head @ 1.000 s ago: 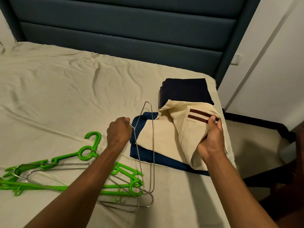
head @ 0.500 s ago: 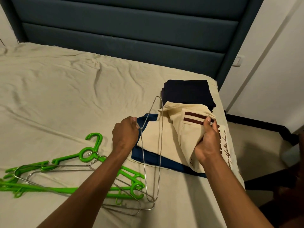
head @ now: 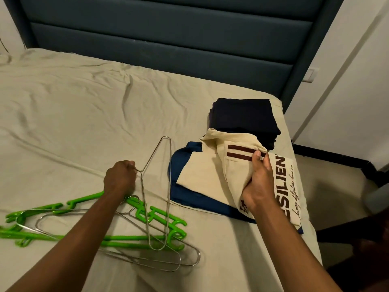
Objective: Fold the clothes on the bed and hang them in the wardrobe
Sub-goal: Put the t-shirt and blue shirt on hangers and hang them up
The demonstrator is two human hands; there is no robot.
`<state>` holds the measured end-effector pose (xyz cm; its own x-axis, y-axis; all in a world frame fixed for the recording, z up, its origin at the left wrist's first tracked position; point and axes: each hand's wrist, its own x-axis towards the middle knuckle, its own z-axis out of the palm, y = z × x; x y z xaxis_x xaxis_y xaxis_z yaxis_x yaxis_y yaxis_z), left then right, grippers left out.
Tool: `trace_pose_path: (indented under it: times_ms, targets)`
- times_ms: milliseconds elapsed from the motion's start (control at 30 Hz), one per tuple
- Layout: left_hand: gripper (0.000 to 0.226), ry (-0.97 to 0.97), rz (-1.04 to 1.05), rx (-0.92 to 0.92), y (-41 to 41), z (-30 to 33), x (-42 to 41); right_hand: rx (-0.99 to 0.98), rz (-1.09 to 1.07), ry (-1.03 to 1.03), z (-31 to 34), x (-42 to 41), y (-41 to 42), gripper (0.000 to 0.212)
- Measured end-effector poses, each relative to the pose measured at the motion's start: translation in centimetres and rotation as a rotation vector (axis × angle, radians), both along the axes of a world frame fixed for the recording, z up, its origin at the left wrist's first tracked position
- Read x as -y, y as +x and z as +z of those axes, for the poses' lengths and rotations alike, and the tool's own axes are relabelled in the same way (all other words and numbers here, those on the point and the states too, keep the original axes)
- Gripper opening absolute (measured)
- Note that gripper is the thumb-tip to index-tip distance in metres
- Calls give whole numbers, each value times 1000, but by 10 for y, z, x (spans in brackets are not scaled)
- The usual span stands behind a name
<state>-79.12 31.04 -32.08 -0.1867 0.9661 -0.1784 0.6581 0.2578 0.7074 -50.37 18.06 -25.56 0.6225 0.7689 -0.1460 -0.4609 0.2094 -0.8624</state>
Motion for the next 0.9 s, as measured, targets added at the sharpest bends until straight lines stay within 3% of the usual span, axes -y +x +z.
trace_pose_path:
  times_ms: [200, 300, 367, 400, 500, 600, 900]
  targets:
    - [30, 13, -22, -386, -22, 13, -5, 91, 17, -28, -3, -1, -5, 18]
    - [19, 310, -57, -511, -4, 25, 13, 143, 19, -24, -4, -2, -8, 17]
    - [22, 451, -212, -401, 24, 31, 31, 165, 26, -25, -4, -3, -12, 17]
    - [26, 418, -295, -325, 41, 31, 40, 177, 29, -29, -4, -4, -13, 17]
    - [37, 85, -401, -217, 87, 26, 55, 251, 39, -48, -4, -3, -17, 17]
    - [35, -14, -374, -139, 106, 18, 54, 378, 42, -99, -8, 1, -22, 18]
    - [16, 245, -196, 336, 142, 51, 83, 814, 143, -155, -26, 16, -53, 20]
